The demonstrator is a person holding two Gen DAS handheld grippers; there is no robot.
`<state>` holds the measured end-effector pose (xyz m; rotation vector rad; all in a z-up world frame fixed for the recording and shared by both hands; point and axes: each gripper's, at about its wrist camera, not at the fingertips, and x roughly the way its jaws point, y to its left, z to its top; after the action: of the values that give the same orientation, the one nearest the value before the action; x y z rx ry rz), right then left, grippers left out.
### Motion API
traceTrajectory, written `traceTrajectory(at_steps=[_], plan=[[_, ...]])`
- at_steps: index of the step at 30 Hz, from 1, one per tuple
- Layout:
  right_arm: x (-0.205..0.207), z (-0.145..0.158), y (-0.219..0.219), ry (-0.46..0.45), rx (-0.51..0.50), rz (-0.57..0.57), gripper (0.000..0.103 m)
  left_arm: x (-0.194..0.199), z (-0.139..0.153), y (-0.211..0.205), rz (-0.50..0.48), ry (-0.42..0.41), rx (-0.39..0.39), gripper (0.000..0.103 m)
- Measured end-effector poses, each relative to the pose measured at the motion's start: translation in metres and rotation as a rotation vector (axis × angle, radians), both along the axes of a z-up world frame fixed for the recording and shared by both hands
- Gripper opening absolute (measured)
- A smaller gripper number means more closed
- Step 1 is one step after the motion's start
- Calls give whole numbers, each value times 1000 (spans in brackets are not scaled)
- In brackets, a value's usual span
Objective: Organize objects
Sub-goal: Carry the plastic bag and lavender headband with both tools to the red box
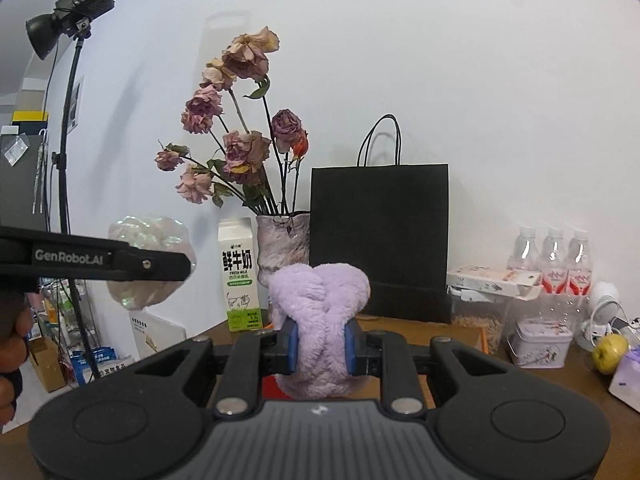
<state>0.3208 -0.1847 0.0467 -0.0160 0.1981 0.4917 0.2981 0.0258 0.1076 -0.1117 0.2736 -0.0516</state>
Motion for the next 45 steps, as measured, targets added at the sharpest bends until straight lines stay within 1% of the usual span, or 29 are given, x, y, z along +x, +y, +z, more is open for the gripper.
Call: traceTrajectory(at_steps=[4,11,14,16,19,22,24,32,40,45], plan=[[20,1,7,-2,-17,-3,21,21,-3,5,6,15,-10,37],[58,-3,10,25,-10,-21,21,61,-11,14,12,48,-38,37],[74,-5,8,32,-2,-35,21,70,-9,21,8,32,-78,37],[85,-4,7,38,6,-43,21,78,-8,23,13,20,-79,37],[102,-7,8,58,10,-48,21,96,-9,24,9,27,-80,37],[117,-14,10,79,5,-54,20,108,-14,28,25,17,-88,37],[125,-20,11,88,-2,-56,21,119,-17,30,29,29,-90,37],[147,-37,11,121,-25,-93,21,154,-35,14,10,80,-44,37],[160,-50,10,162,-39,-107,21,168,-49,7,-6,117,-18,37],[168,-58,10,190,-54,-123,21,182,-61,2,-17,162,-1,37]])
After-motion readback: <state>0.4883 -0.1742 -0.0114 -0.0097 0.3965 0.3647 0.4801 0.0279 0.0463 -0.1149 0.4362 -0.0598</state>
